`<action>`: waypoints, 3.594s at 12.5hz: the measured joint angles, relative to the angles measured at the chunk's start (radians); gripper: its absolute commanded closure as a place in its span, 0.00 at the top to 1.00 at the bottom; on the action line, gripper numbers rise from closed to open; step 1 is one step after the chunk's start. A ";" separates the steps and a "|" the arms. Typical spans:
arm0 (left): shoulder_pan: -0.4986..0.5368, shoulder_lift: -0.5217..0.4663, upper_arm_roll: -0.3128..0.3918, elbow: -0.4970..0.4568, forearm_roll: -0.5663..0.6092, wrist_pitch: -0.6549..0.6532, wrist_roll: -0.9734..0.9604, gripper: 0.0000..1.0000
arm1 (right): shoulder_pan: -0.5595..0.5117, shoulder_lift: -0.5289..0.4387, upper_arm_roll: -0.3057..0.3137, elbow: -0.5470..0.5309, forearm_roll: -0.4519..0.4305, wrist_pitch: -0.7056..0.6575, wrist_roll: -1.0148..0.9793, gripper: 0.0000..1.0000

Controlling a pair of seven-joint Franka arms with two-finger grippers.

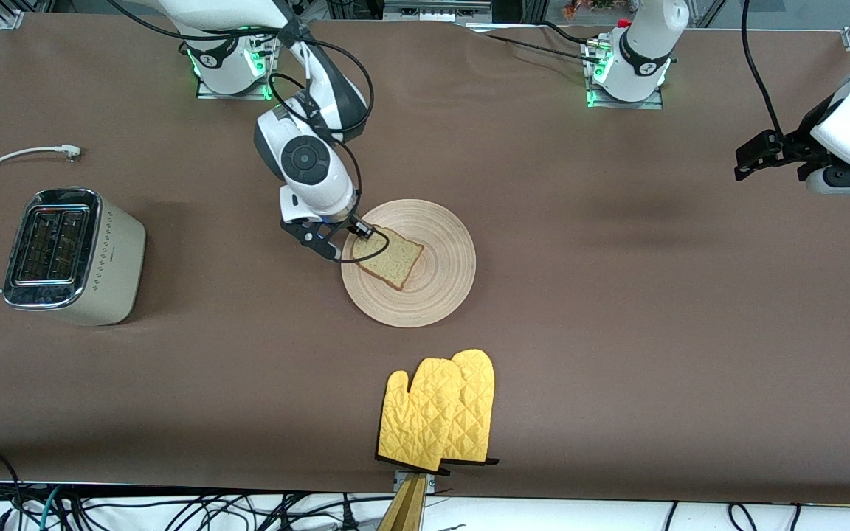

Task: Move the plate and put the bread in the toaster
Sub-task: 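Move the right gripper to the bread slice and grasp it, then lift the bread with the right gripper and carry it over the toaster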

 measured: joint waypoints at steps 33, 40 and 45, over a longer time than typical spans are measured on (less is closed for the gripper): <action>-0.003 0.004 -0.006 0.006 0.000 0.012 0.000 1.00 | 0.022 -0.112 -0.638 0.331 -0.394 -0.889 -1.141 0.00; -0.005 0.004 -0.006 0.006 0.000 0.012 0.000 1.00 | 0.013 -0.026 -0.639 0.336 -0.761 -0.843 -1.140 0.00; -0.006 0.004 -0.006 0.007 0.000 0.012 0.000 1.00 | -0.040 0.043 -0.640 0.336 -0.790 -0.757 -1.135 0.00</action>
